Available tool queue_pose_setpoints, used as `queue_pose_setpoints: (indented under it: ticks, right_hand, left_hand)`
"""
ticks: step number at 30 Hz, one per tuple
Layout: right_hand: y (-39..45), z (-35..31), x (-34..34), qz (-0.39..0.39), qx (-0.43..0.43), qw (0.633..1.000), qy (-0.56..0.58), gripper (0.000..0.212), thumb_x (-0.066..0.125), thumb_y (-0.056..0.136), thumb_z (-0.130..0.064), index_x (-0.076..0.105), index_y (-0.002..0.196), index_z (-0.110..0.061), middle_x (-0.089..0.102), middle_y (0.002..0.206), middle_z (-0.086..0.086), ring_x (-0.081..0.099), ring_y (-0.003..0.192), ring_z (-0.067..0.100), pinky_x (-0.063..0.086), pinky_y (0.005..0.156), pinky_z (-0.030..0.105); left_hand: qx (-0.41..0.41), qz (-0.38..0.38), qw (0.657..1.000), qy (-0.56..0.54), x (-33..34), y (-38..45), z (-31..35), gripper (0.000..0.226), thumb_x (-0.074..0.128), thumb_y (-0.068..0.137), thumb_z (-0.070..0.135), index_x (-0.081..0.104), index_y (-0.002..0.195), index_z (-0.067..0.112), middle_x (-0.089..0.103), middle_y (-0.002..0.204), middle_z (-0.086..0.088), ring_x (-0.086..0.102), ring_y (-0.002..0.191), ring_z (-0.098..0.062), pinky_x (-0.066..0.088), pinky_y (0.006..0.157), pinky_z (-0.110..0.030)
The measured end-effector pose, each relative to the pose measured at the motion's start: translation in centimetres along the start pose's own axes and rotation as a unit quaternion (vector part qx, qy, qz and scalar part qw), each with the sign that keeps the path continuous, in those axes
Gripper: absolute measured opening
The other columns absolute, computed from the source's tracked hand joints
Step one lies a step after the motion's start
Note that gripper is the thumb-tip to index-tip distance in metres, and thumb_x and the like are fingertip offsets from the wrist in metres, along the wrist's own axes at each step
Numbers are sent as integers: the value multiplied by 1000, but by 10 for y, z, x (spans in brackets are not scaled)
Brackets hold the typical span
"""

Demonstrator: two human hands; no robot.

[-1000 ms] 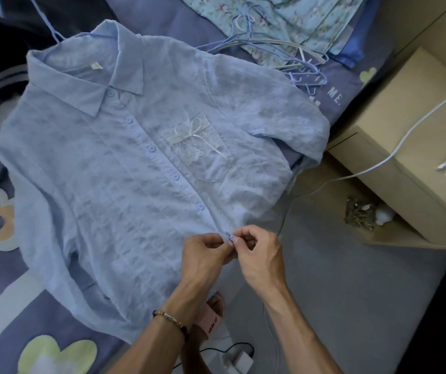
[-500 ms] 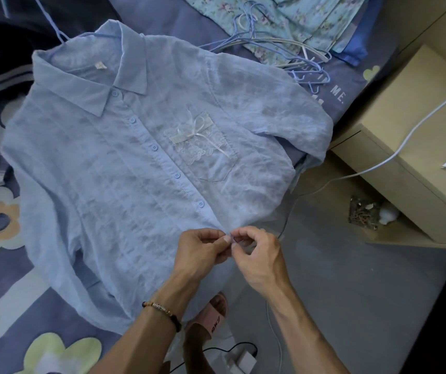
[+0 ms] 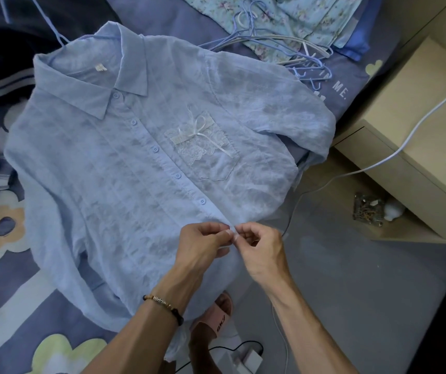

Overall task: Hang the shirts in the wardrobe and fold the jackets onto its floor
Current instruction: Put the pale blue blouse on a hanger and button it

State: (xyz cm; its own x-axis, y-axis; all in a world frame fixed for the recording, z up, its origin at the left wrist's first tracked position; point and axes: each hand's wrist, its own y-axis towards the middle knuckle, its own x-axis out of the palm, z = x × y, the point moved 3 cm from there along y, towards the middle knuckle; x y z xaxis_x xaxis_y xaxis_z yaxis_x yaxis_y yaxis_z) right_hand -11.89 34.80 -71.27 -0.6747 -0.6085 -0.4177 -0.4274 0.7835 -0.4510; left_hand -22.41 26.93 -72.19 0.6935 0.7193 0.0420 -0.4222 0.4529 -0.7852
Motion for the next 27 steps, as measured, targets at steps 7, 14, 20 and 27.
queue_pose_setpoints:
  ticks: [7,14,20,27]
  right_hand:
    - [-1,6,6,30,15,999,2,7,74,85,-9,73,87,-16,68,73,-8,61,64,0,49,61,12]
    - [-1,5,11,45,8,999,8,16,70,85,-5,71,80,-19,68,70,-7,61,63,1,49,60,12]
    - [4,2,15,22,-2,1000,-5,24,63,87,2,71,79,-19,71,77,-7,66,68,4,50,64,13]
    - [2,-2,16,-4,-29,999,-20,41,68,84,1,65,71,-39,65,70,-9,56,61,3,45,58,13]
  left_hand:
    - [3,6,1000,14,-1,2,-2,6,72,86,3,72,80,0,75,80,-15,74,80,-22,58,68,-25]
    - [-23,10,1000,-9,2,7,-5,11,69,89,4,69,86,-7,74,84,-19,74,81,-23,60,75,-30]
    - [-57,-24,996,-60,-2,9,-7,12,69,88,5,70,80,-4,69,75,-14,67,72,-18,55,63,-21]
    - [-94,-43,994,-37,-7,10,-6,22,69,90,14,72,68,10,70,69,-4,64,63,-8,50,62,-21]
